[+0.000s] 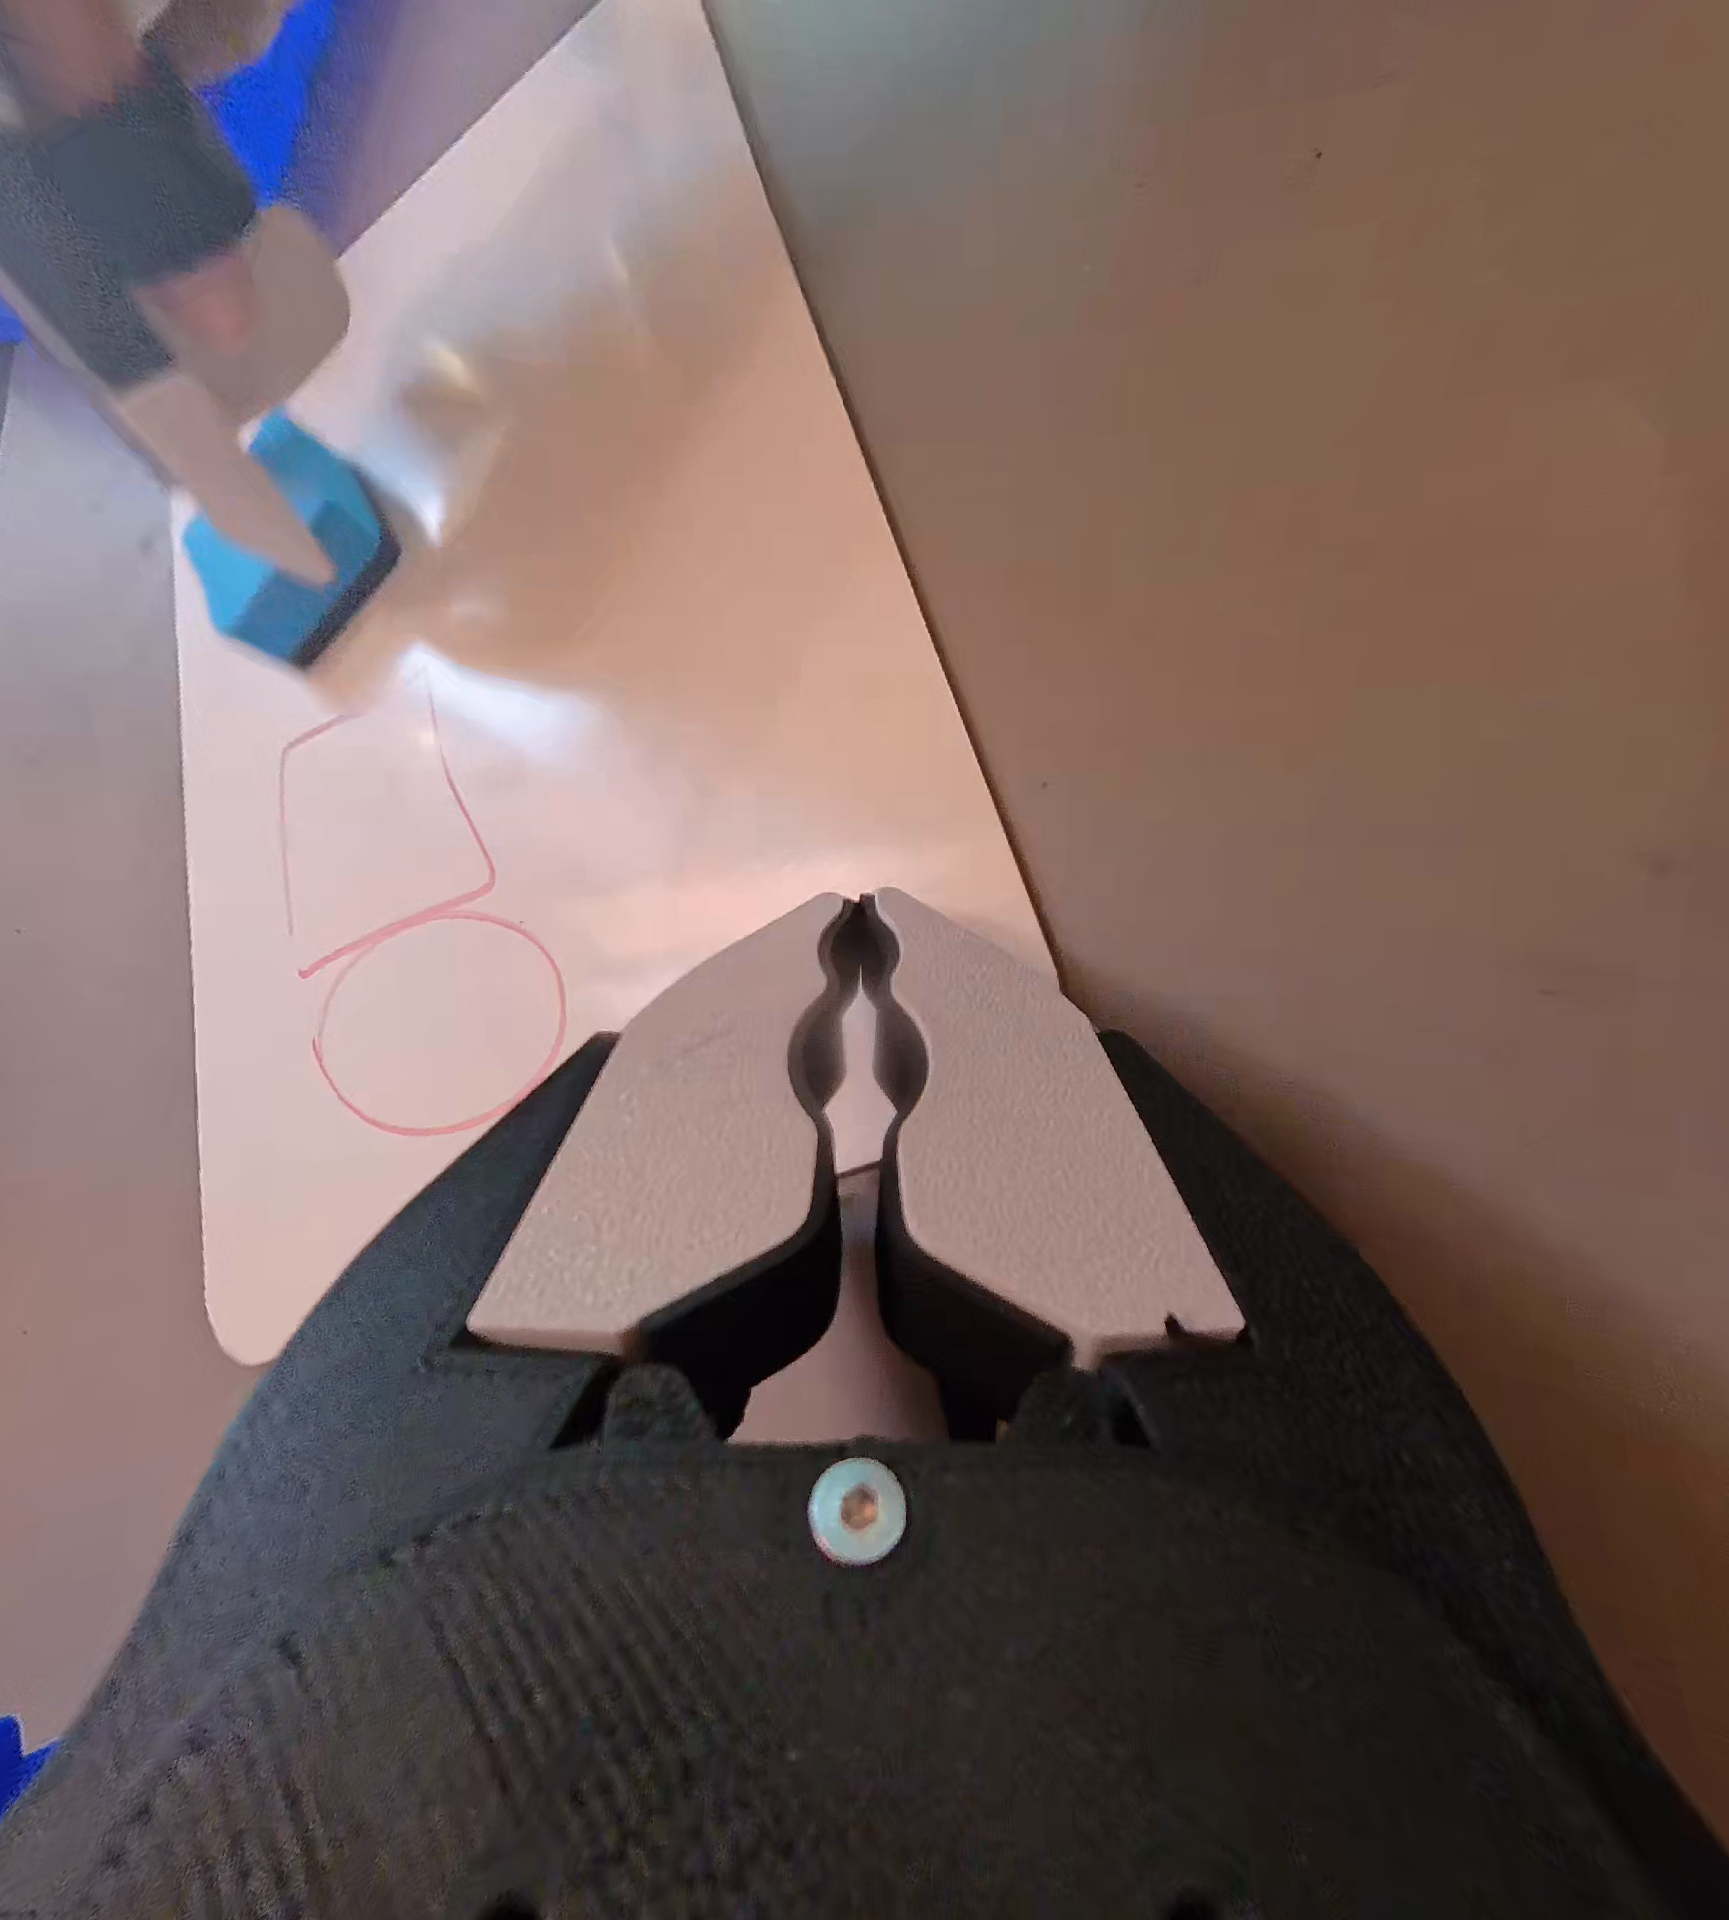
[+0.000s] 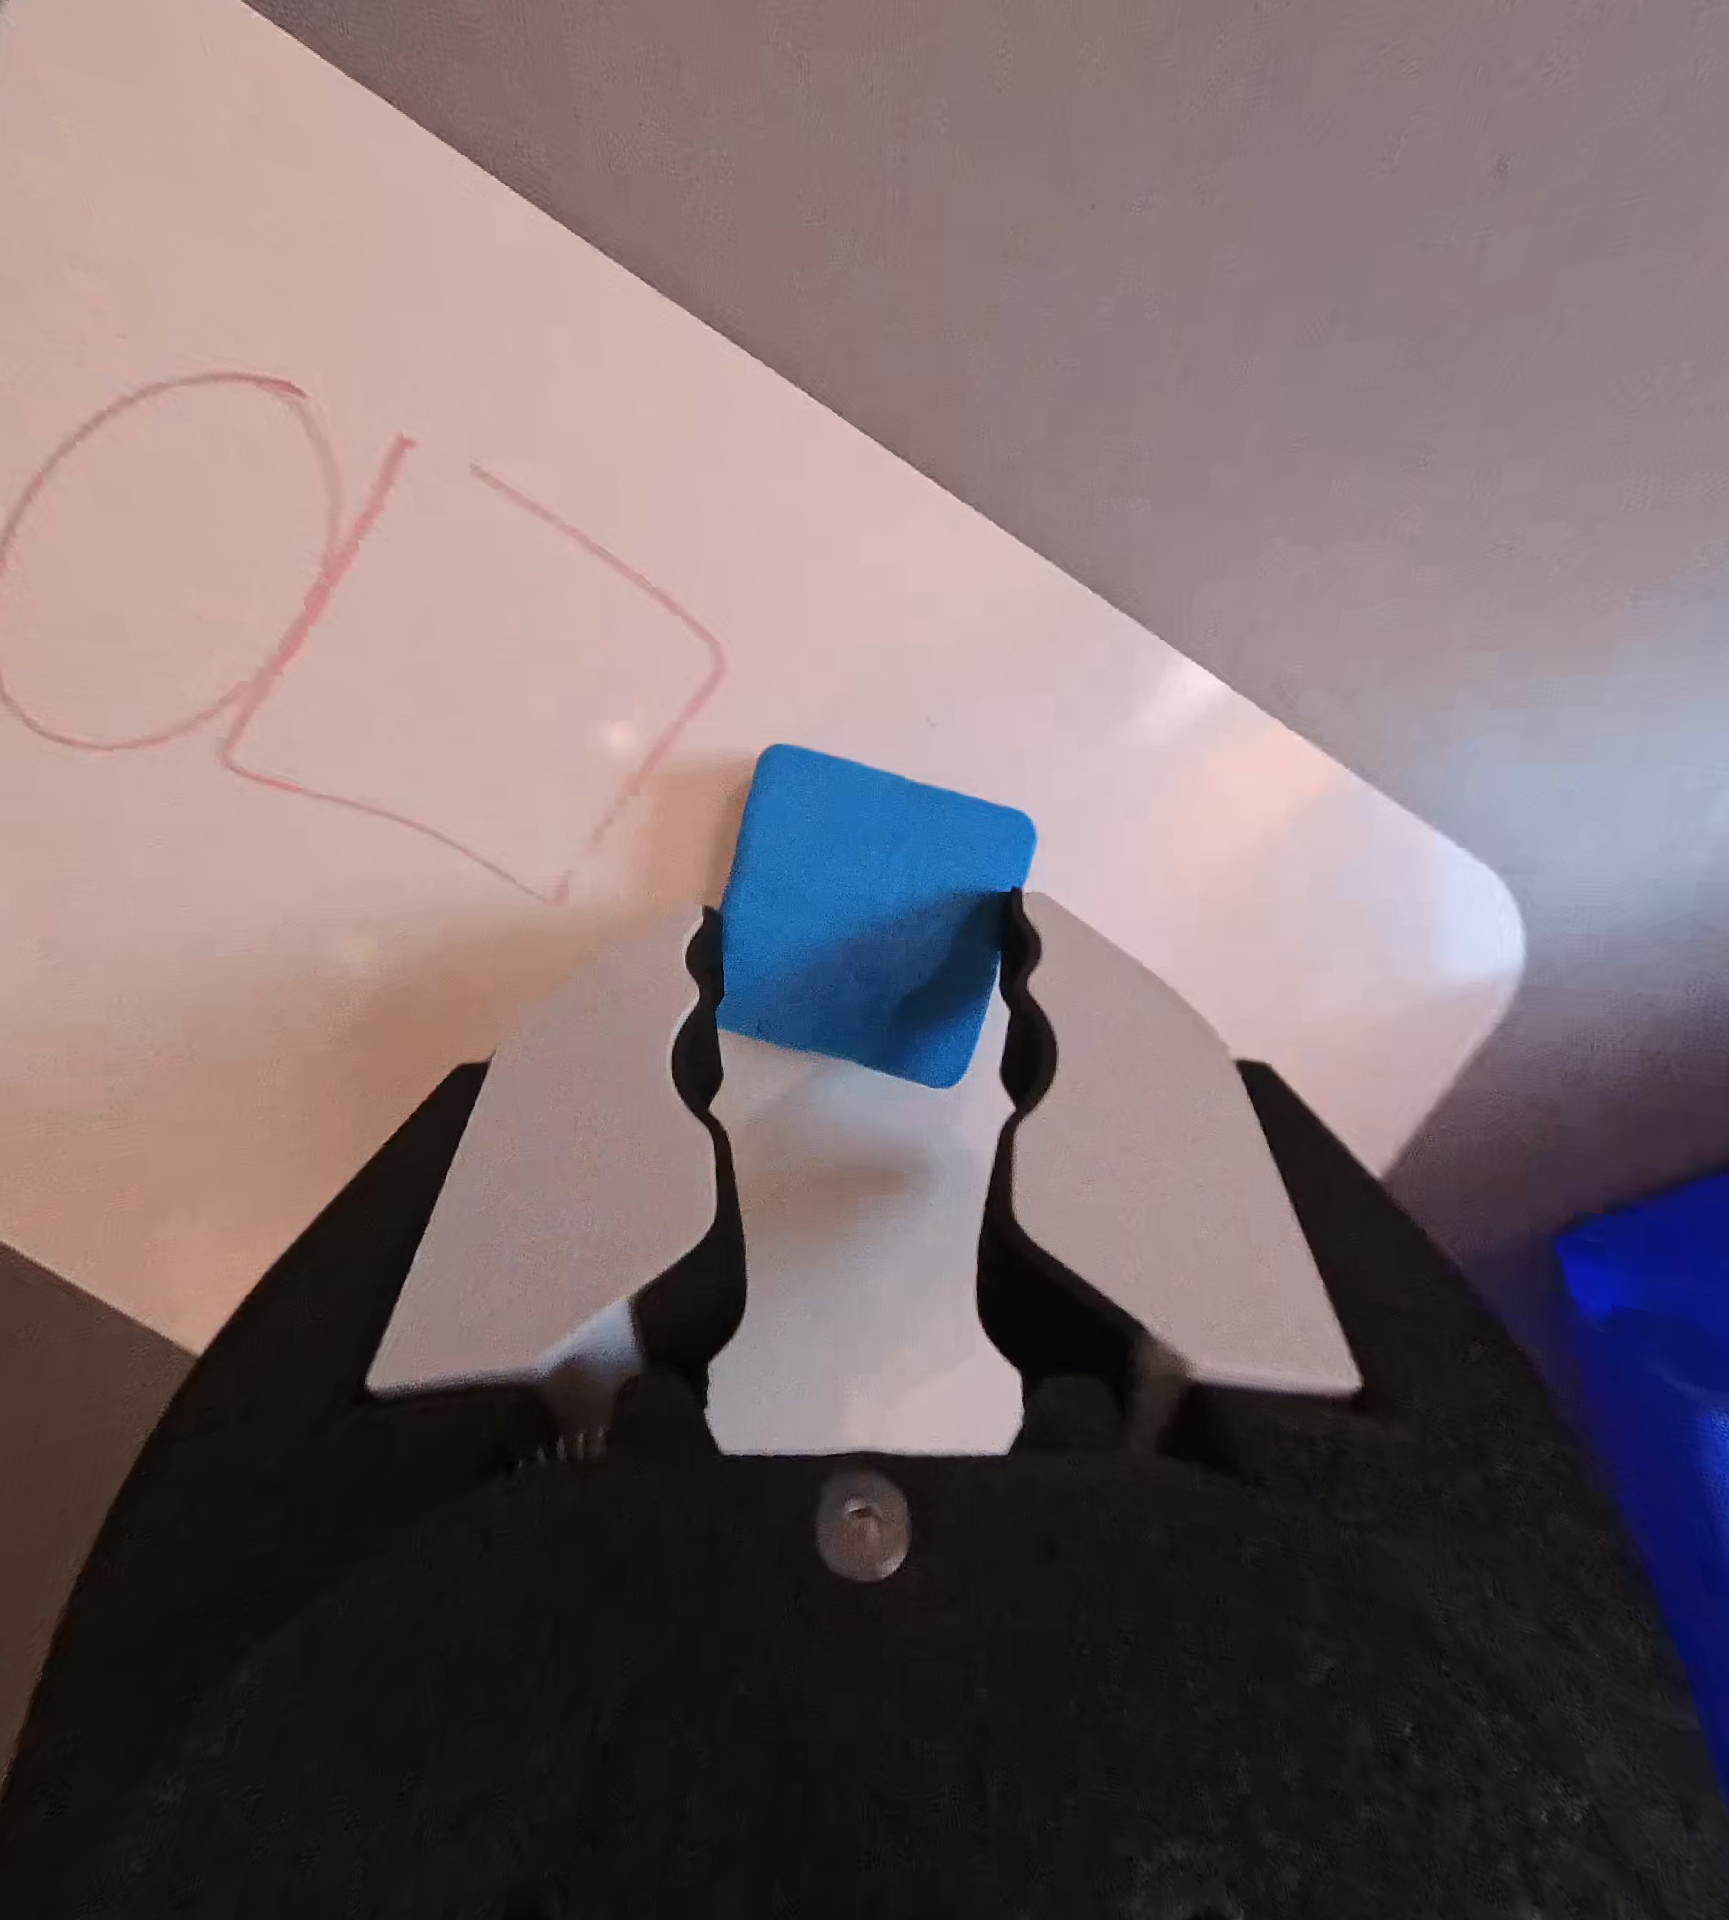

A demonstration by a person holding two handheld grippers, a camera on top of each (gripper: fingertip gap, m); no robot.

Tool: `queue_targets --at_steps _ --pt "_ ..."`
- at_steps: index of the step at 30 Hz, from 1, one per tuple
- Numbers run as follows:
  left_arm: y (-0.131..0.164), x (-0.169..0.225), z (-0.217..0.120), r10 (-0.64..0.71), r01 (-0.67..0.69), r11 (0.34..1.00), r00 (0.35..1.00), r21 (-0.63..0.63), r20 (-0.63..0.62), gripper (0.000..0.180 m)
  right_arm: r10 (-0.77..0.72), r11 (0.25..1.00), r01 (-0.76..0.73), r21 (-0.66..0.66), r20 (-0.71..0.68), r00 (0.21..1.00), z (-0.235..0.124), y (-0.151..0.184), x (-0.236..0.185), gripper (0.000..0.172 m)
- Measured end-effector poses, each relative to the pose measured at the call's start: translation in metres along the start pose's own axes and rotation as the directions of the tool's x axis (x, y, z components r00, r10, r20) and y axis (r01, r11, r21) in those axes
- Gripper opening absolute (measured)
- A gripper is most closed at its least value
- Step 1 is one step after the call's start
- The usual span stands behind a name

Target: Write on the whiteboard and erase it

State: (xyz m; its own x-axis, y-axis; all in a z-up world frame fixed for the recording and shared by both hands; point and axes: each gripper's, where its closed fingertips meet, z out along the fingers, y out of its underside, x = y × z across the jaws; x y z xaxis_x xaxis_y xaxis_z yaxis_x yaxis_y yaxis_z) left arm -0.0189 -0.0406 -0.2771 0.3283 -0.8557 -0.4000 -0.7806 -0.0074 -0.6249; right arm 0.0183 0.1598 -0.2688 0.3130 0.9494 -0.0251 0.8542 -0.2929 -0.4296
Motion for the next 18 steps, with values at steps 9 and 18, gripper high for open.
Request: queue_targets --at_steps 9,18 --pt "0.0 0.001 0.0 -0.026 0.026 1.0 1.0 0.008 -0.015 0.001 -0.231 0.969 0.24 -0.064 0.116 0.966 0.002 0.001 -0.072 0.052" --pt "0.0 0.001 0.0 -0.028 0.028 1.0 0.999 0.006 -0.022 0.0 -0.462 0.877 0.479 -0.029 0.219 0.859 0.013 -0.019 -0.143 0.052"
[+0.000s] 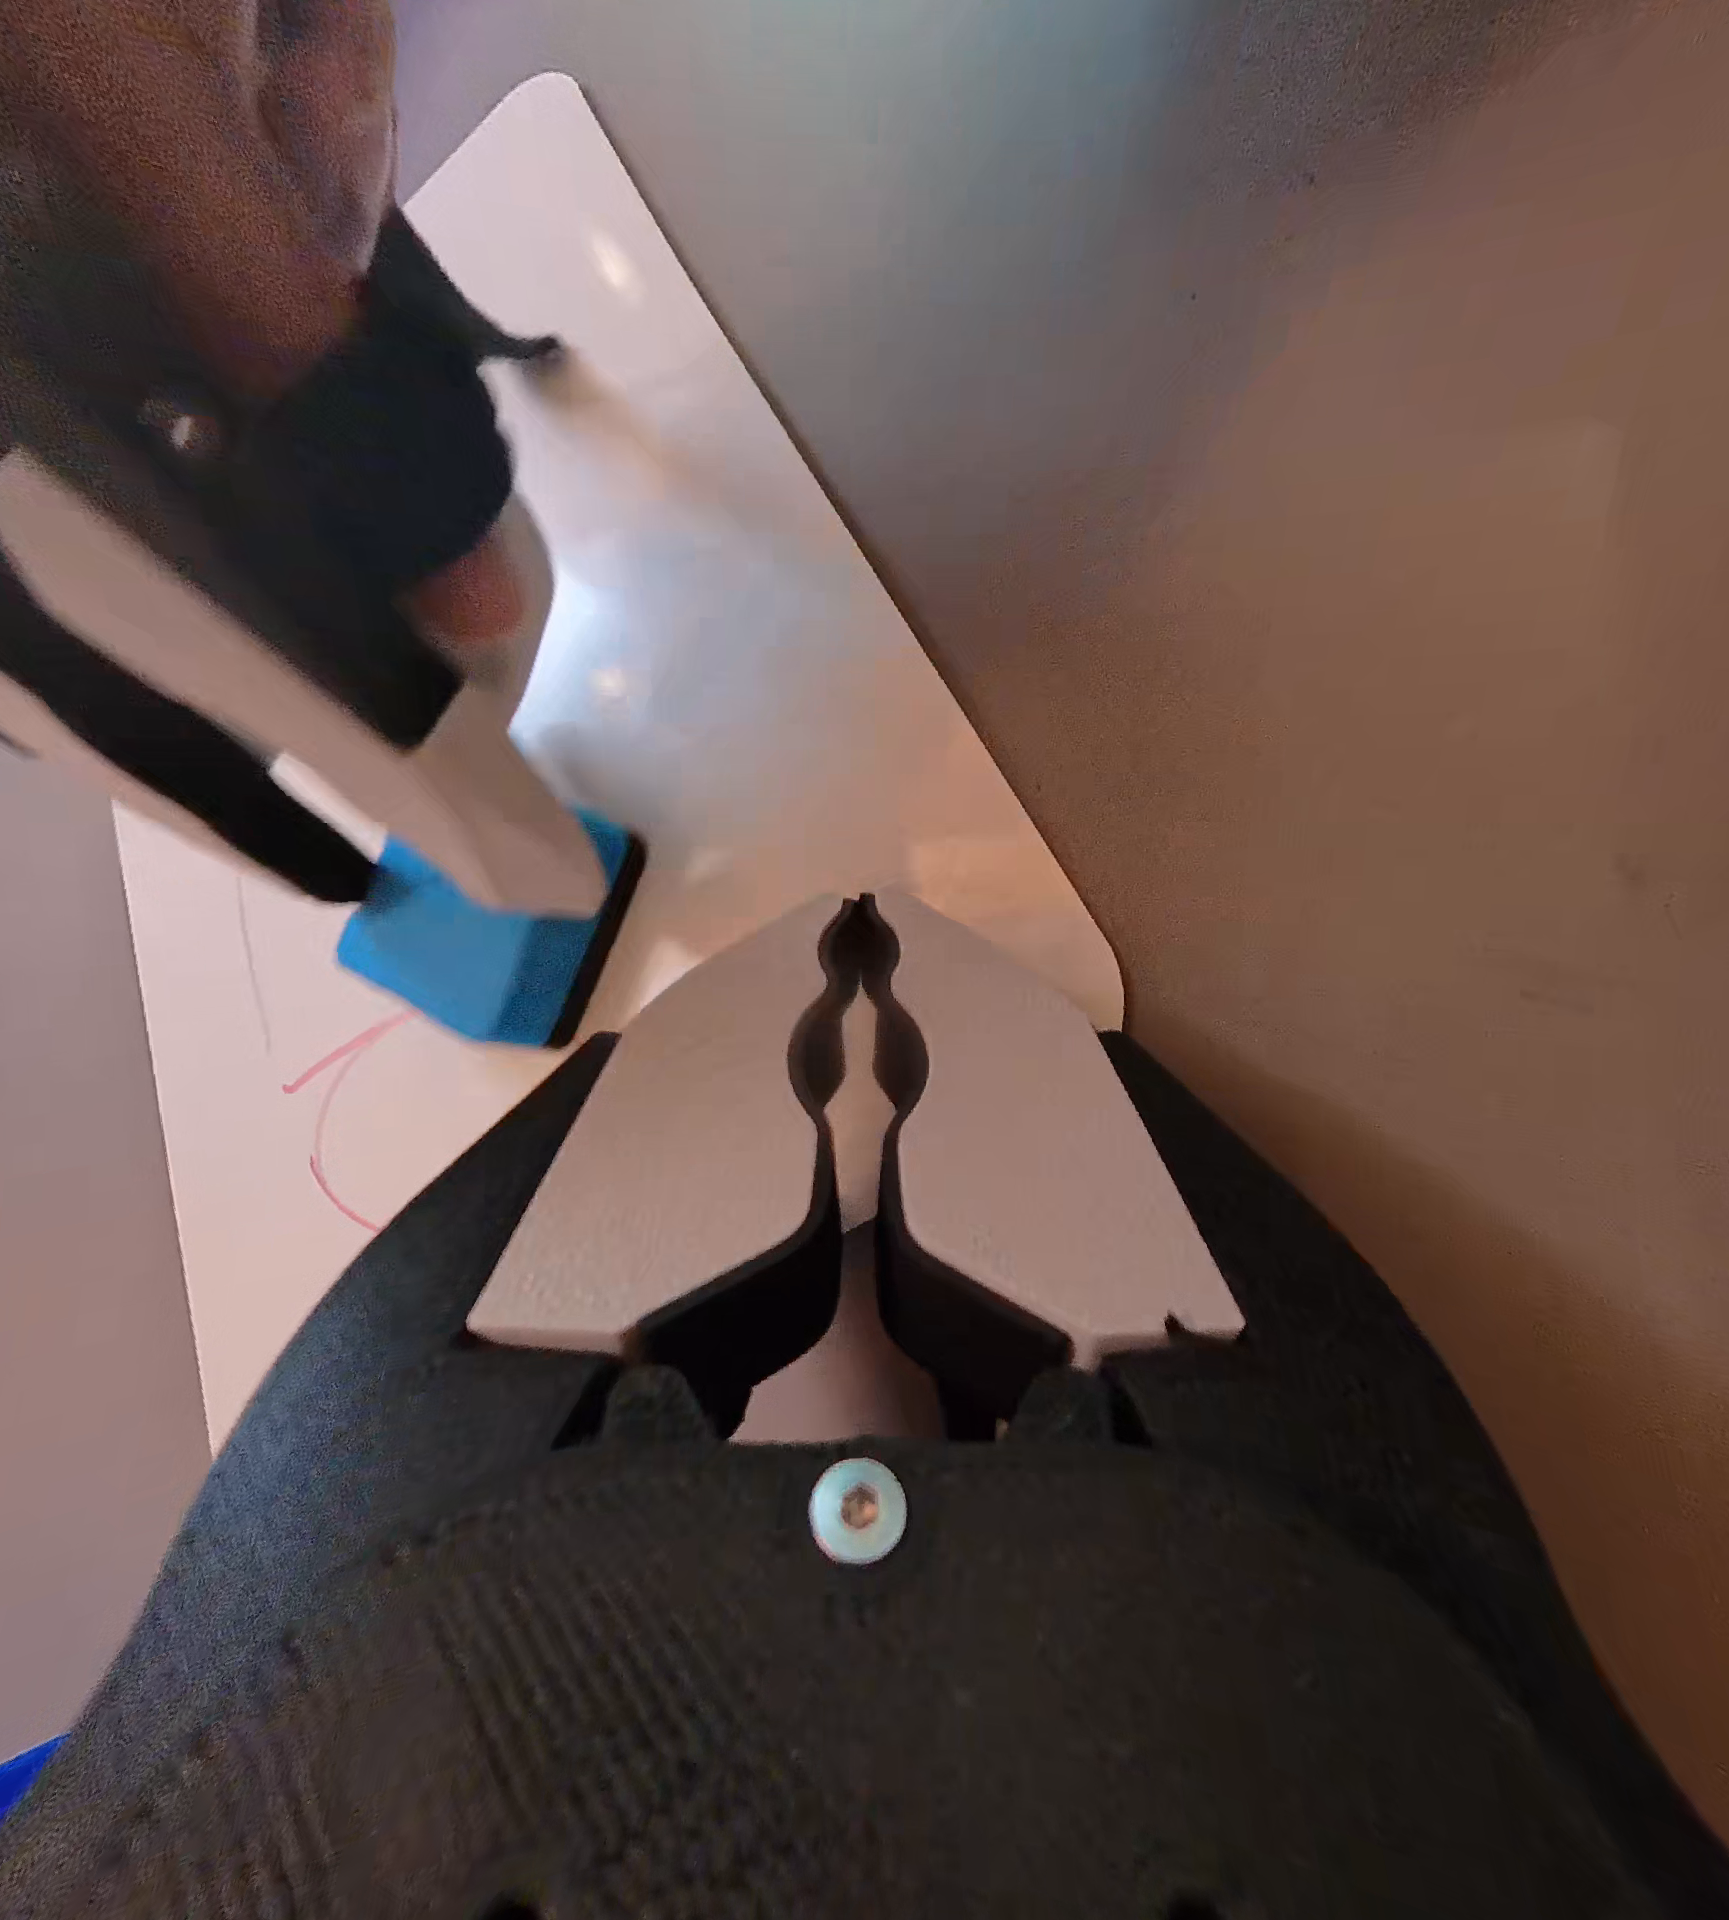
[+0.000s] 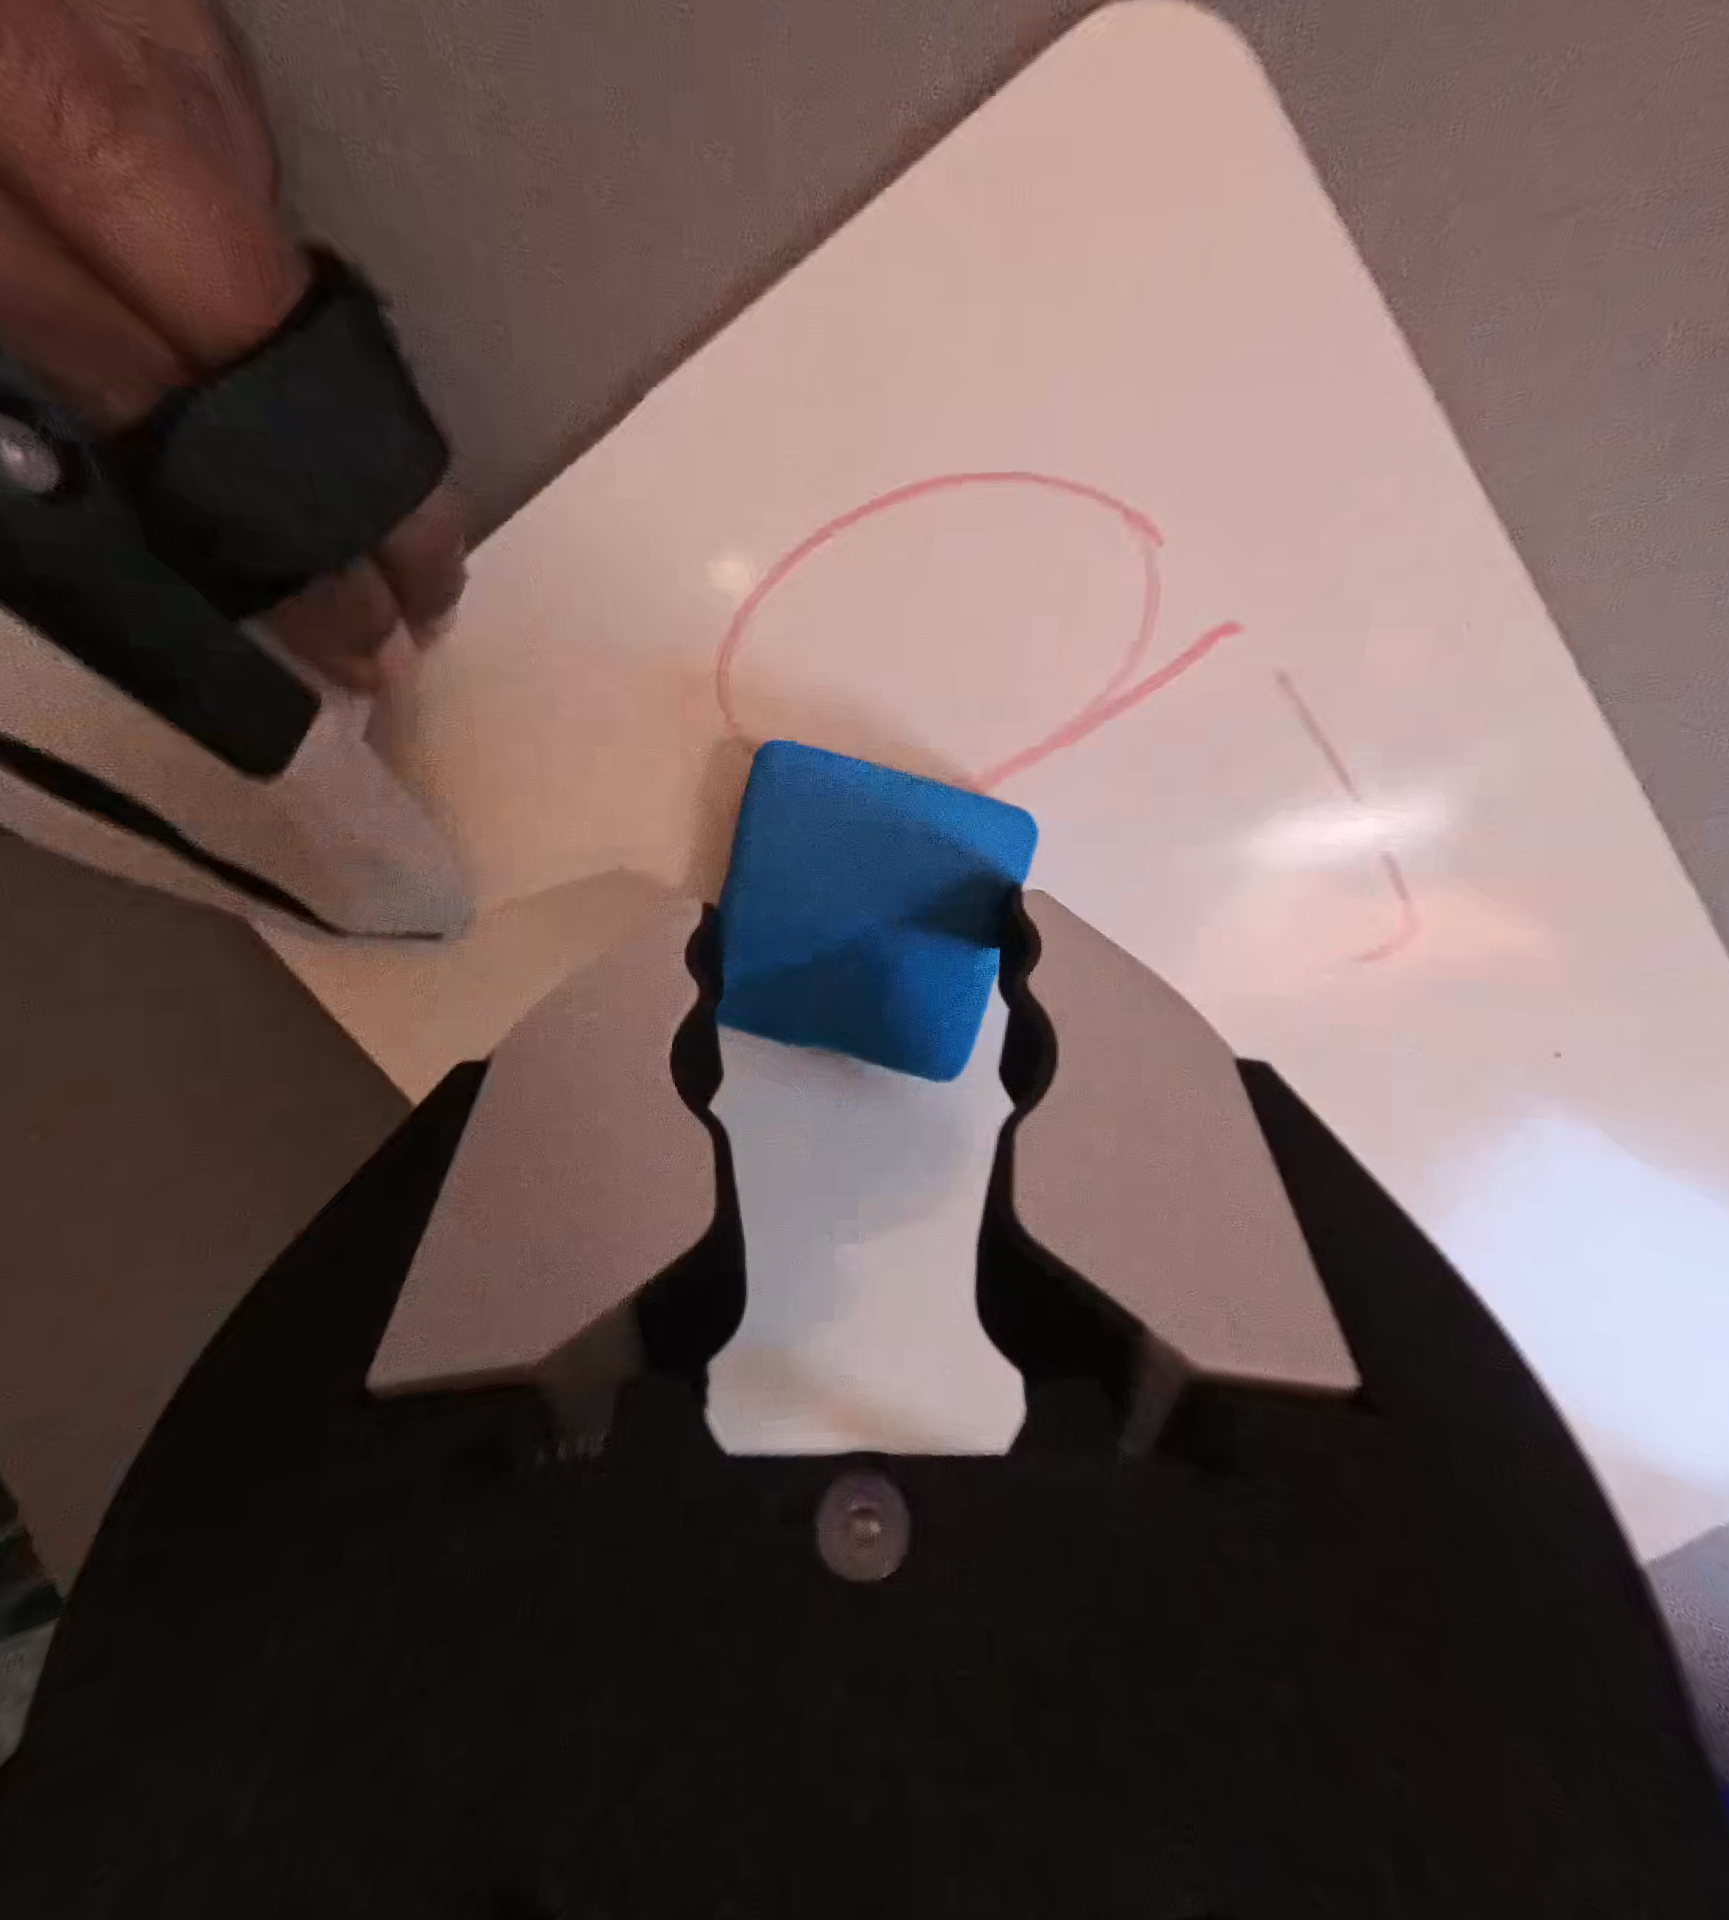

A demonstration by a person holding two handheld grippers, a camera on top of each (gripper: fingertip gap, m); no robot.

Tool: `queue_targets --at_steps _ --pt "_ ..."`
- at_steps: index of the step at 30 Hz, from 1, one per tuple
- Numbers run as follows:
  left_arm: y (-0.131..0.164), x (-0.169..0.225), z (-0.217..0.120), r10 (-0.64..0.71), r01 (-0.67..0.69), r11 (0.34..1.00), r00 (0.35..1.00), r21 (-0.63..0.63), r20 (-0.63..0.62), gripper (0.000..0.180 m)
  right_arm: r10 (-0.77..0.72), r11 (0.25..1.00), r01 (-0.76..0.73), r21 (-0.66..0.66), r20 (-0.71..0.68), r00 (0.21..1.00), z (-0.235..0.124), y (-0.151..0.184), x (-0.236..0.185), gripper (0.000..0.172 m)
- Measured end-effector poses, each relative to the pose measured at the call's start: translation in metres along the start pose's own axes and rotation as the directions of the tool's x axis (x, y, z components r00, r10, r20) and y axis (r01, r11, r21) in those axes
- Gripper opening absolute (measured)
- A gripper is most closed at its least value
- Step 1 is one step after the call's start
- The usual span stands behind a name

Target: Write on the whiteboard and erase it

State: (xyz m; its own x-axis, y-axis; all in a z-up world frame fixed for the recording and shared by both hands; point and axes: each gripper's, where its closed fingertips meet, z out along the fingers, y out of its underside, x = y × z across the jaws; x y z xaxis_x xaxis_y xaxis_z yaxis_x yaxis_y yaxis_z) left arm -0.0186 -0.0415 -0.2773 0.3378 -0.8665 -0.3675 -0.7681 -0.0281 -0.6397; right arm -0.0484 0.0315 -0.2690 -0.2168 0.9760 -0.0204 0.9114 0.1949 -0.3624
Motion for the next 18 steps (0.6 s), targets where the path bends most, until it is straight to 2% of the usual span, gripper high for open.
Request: queue_targets --at_steps 2,4,6,8,10,12,13,14,16,17,18 --pt "0.0 0.0 0.0 0.004 -0.004 1.0 1.0 0.001 0.003 0.001 0.066 0.998 -0.066 -0.022 0.003 0.998 -0.007 0.018 0.014 0.052" --pt "0.0 0.0 0.0 0.012 -0.012 1.0 1.0 -0.001 0.007 0.001 0.244 0.97 -0.244 0.011 -0.089 0.966 -0.014 0.033 0.067 0.052" --pt "0.0 0.0 0.0 0.022 -0.022 1.0 1.0 -0.003 0.011 0.0 0.394 0.918 -0.384 0.097 -0.136 0.909 -0.013 0.028 0.107 0.052" --pt "0.0 0.0 0.0 0.015 -0.015 1.0 1.0 0.002 0.004 0.0 0.288 0.955 -0.275 0.112 -0.125 0.949 -0.001 -0.004 0.092 0.052" --pt "0.0 0.0 0.0 0.008 -0.008 1.0 1.0 0.007 -0.006 0.0 0.119 0.988 -0.114 0.104 -0.04 0.992 0.014 -0.037 0.04 0.052" --pt "-0.001 0.001 0.0 0.006 -0.006 1.0 1.0 0.005 -0.008 0.0 -0.023 1.0 0.023 0.009 0.008 1.0 0.013 -0.032 0.003 0.052" --pt "-0.001 0.001 0.0 0.01 -0.01 1.0 1.0 0.004 -0.003 0.0 -0.036 0.999 0.036 -0.026 0.021 0.999 0.008 -0.02 0.003 0.052" --pt "0.0 0.001 -0.001 0.011 -0.011 1.0 1.0 0.004 -0.002 0.0 0.026 0.999 -0.026 -0.046 0.01 1.0 0.003 -0.008 0.018 0.052" --pt "0.0 0.001 -0.001 0.017 -0.017 1.0 1.0 0.003 -0.001 0.001 0.232 0.971 -0.236 -0.035 -0.089 0.969 -0.005 0.011 0.074 0.052" --pt "0.0 0.001 -0.001 0.022 -0.022 1.0 1.0 0.0 0.0 0.001 0.326 0.944 -0.329 -0.002 -0.121 0.937 -0.006 0.011 0.098 0.052" --pt "-0.001 0.001 -0.001 0.028 -0.028 1.0 1.0 -0.001 0.002 0.001 0.351 0.936 -0.352 0.019 -0.134 0.927 -0.003 0.003 0.107 0.052"
